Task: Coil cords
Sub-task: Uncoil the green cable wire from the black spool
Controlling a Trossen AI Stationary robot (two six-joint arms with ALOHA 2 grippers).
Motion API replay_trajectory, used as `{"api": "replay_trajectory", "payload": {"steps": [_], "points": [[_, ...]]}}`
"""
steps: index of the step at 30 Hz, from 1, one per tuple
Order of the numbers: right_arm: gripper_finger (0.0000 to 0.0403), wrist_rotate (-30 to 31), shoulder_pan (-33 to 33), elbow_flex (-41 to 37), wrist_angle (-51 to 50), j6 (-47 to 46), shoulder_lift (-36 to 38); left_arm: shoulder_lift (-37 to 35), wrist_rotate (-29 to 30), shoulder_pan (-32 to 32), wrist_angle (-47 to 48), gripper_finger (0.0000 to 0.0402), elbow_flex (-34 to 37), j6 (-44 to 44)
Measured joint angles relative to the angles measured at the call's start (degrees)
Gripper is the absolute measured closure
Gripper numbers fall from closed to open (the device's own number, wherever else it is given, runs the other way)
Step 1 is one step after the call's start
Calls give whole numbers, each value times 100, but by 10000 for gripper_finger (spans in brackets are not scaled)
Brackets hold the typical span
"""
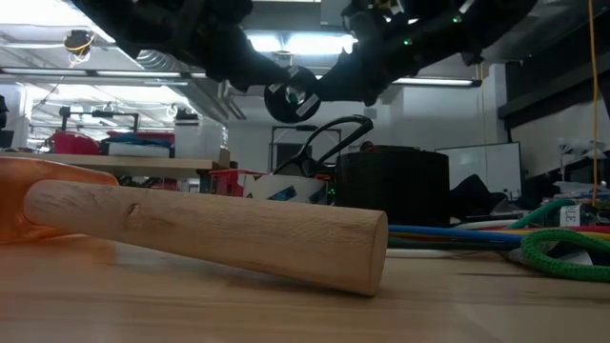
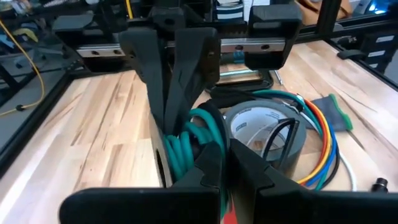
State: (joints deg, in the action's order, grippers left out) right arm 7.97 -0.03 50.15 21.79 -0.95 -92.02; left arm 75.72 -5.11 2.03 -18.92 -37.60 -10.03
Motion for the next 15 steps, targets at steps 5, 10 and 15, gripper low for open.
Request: {"api": "replay_trajectory", "payload": {"steps": [5, 10, 15], "points": [[400, -6, 0, 151, -73, 8, -62, -4, -9, -1, 116, 400, 0, 25], [399, -112, -2, 159, -29, 2, -62, -7, -9, -4, 139, 400, -2, 23], [399, -160, -2, 161, 46, -7, -62, -7, -6, -5, 154, 400, -11, 23]]}}
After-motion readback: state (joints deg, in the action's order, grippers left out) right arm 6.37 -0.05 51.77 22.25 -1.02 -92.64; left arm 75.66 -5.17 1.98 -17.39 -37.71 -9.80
